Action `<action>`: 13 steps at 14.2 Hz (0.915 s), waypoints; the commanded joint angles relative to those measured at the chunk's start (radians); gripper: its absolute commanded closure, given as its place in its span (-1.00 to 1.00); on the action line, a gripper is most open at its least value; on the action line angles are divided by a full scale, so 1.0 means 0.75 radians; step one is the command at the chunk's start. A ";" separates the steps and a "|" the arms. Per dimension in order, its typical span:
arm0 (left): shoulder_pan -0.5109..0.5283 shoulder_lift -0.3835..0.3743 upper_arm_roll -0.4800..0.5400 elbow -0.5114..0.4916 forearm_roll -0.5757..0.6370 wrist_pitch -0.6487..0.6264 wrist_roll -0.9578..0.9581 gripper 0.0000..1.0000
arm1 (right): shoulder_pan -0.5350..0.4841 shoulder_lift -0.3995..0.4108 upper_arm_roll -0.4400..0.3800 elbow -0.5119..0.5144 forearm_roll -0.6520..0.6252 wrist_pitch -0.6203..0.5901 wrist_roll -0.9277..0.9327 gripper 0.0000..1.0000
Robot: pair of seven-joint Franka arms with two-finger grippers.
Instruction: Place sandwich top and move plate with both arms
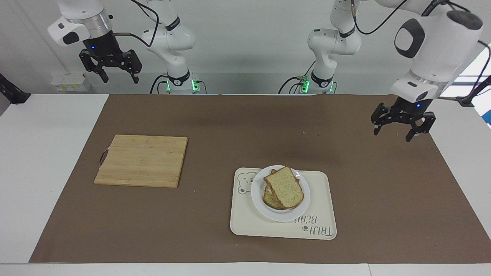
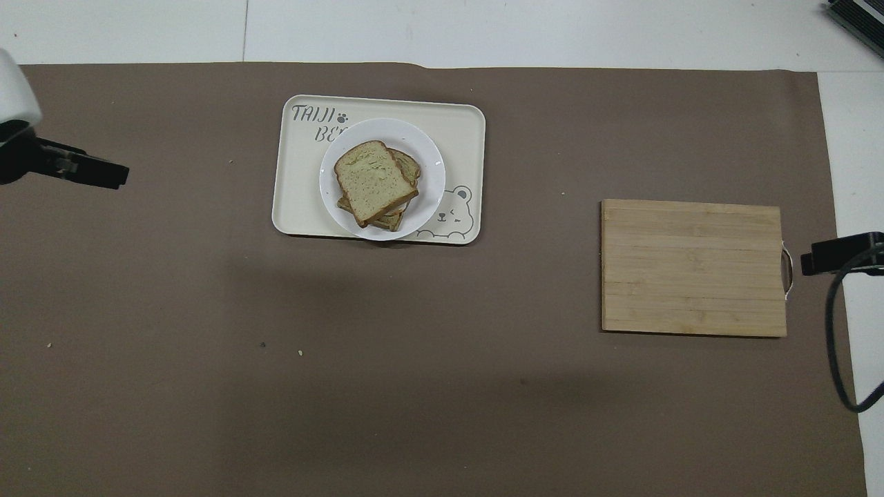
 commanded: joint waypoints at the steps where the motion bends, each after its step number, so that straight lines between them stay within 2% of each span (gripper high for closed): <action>1: 0.071 0.024 0.008 0.187 0.029 -0.287 0.036 -1.00 | -0.014 0.006 0.005 0.010 0.011 0.009 -0.035 -1.00; 4: 0.163 -0.025 0.008 0.281 0.021 -0.516 0.134 -1.00 | -0.014 0.006 0.005 0.010 0.011 0.009 -0.035 -1.00; 6: 0.206 -0.086 0.008 0.277 -0.006 -0.606 0.140 -1.00 | -0.014 0.006 0.005 0.010 0.011 0.009 -0.035 -1.00; 9: 0.202 -0.170 0.014 0.214 -0.018 -0.639 0.122 -1.00 | -0.014 0.006 0.005 0.010 0.011 0.009 -0.035 -1.00; 11: 0.188 -0.172 0.006 0.212 -0.018 -0.645 0.099 -1.00 | -0.014 0.006 0.005 0.010 0.011 0.009 -0.035 -1.00; 13: 0.184 -0.160 -0.009 0.222 -0.028 -0.654 -0.053 -1.00 | -0.014 0.006 0.005 0.010 0.011 0.009 -0.035 -1.00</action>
